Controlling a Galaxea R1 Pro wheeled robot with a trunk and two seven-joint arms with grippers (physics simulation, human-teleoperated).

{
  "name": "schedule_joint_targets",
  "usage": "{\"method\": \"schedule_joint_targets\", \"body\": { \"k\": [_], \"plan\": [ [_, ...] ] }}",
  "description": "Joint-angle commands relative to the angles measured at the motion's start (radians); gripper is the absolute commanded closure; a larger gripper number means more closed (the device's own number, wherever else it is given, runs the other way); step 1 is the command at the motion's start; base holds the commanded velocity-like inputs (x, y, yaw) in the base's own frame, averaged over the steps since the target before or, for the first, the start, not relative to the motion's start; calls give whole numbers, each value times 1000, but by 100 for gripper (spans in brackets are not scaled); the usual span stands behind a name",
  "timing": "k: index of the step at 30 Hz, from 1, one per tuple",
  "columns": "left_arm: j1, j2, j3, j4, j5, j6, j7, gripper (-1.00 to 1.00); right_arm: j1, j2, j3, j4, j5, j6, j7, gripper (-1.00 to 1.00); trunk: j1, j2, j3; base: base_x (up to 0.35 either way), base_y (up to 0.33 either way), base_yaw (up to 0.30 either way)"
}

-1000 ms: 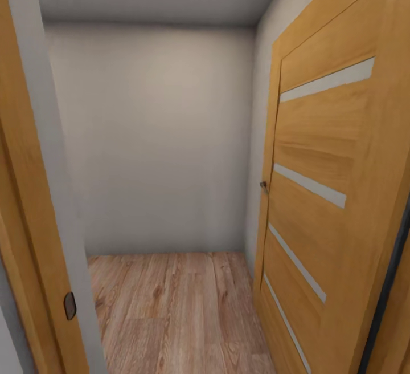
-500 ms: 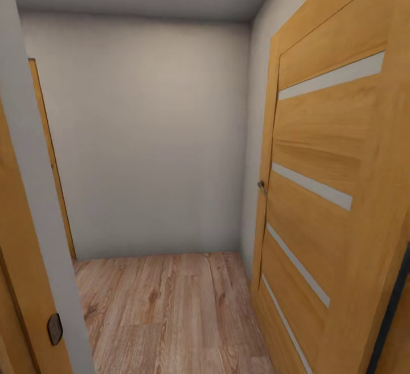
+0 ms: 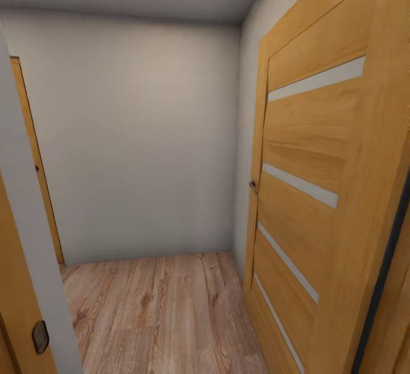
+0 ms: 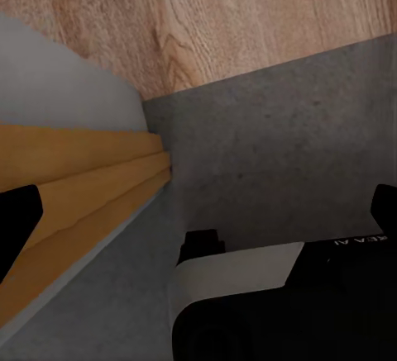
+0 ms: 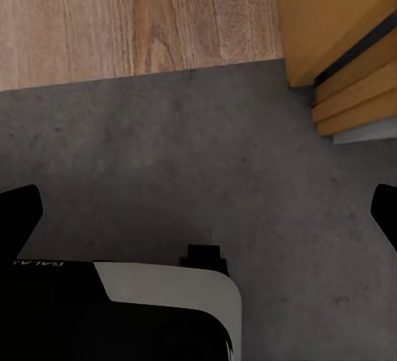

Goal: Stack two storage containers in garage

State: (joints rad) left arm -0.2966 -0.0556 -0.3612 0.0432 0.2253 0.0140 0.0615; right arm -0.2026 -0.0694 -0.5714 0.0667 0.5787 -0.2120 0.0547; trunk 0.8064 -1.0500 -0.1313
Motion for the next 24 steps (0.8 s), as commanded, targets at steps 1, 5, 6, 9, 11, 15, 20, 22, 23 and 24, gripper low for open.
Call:
{"method": "schedule_joint_targets", "body": {
  "k": [1, 5, 6, 9, 11, 15, 20, 22, 23, 24],
  "plan": [
    [-1, -1, -9, 2, 9, 1, 2, -100, -1, -1, -5, 4, 0, -6, 2, -100, 0, -1, -1, 0, -27, -5],
    [-1, -1, -9, 1, 9, 1, 2, -100, -1, -1, -5, 4, 1, -6, 2, -100, 0, -1, -1, 41, -148, -2],
    [-1, -1, -9, 1, 9, 1, 3, -100, -1, -1, -5, 4, 2, -6, 2, -100, 0, -1, -1, 82, -242, -1],
    [-1, 0, -9, 1, 9, 1, 3, -100, -1, -1, -5, 4, 3, -6, 2, -100, 0, -1, -1, 100, -249, 0],
    [-1, 0, -9, 0, 9, 1, 3, -100, -1, -1, -5, 4, 5, -6, 2, -100, 0, -1, -1, 124, -196, 0],
    [-1, 0, -9, -1, 9, 1, 2, -100, -1, 0, -5, 4, 7, -6, 2, -100, 0, -1, -3, 138, -149, 43],
    [-1, 0, -9, -2, 9, 1, 3, -100, -1, 0, -5, 4, 10, -6, 2, -100, 0, -1, -8, 131, -117, 144],
    [-1, 0, -9, -2, 10, 1, 3, -100, -1, 0, -5, 4, 10, -6, 1, -100, 0, -1, -11, 59, -50, 163],
    [-1, 0, -9, -2, 10, 1, 3, -100, -1, 1, -5, 4, 10, -6, 1, -100, 0, -1, -12, 30, -25, 165],
    [-1, 0, -8, -2, 10, 1, 3, -100, -1, 1, -5, 4, 10, -6, 1, -100, 0, -1, -13, 19, -16, 166]
  ]
}}
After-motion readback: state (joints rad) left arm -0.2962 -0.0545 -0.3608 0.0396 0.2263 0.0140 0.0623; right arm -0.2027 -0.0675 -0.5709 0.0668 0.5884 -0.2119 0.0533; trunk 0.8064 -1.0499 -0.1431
